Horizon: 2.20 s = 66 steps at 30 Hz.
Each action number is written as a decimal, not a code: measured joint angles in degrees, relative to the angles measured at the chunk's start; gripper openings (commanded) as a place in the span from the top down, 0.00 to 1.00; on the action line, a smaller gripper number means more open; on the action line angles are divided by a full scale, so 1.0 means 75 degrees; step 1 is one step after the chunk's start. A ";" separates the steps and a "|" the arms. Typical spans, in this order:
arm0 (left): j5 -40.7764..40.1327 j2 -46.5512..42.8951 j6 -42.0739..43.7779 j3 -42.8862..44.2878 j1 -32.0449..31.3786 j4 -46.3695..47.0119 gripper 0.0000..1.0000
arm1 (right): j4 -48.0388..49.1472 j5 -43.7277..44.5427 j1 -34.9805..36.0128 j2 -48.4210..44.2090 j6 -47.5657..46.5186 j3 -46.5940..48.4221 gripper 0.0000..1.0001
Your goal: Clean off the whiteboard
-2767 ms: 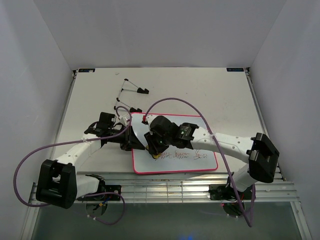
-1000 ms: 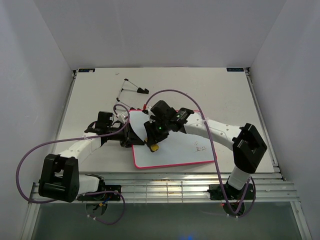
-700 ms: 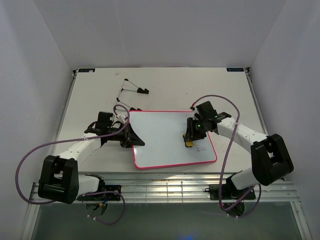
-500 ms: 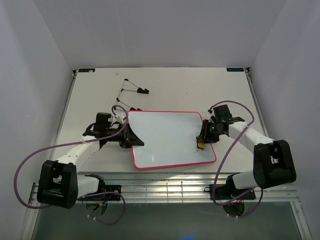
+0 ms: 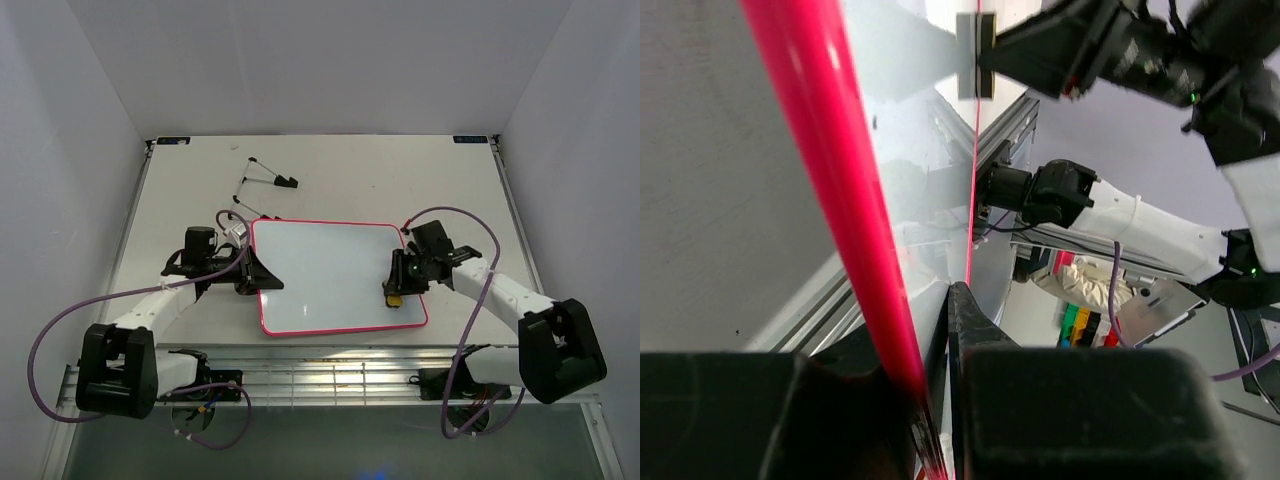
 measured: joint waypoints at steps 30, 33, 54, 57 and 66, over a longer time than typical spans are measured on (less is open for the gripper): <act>-0.0020 0.0137 -0.0012 -0.0041 0.0087 0.0131 1.00 | -0.0615 0.1204 -0.0647 -0.1189 0.1807 -0.0927 0.80; 0.0026 0.0137 0.0003 -0.0041 0.0099 0.0140 1.00 | -0.0487 0.0933 -0.0699 -0.1160 0.1737 -0.0979 0.81; 0.0099 0.0111 0.0099 -0.0041 0.0268 0.0111 1.00 | 0.1836 -0.0912 0.0877 -0.0513 0.1967 -0.0635 0.81; 0.0119 0.0111 0.0102 -0.0041 0.0265 0.0119 1.00 | 0.1489 -0.0603 0.0003 -0.0239 0.1743 -0.0562 0.81; 0.0140 0.0111 0.0102 -0.0041 0.0172 0.0227 1.00 | 0.0006 -0.0283 -0.0726 0.2081 0.0382 0.1673 0.82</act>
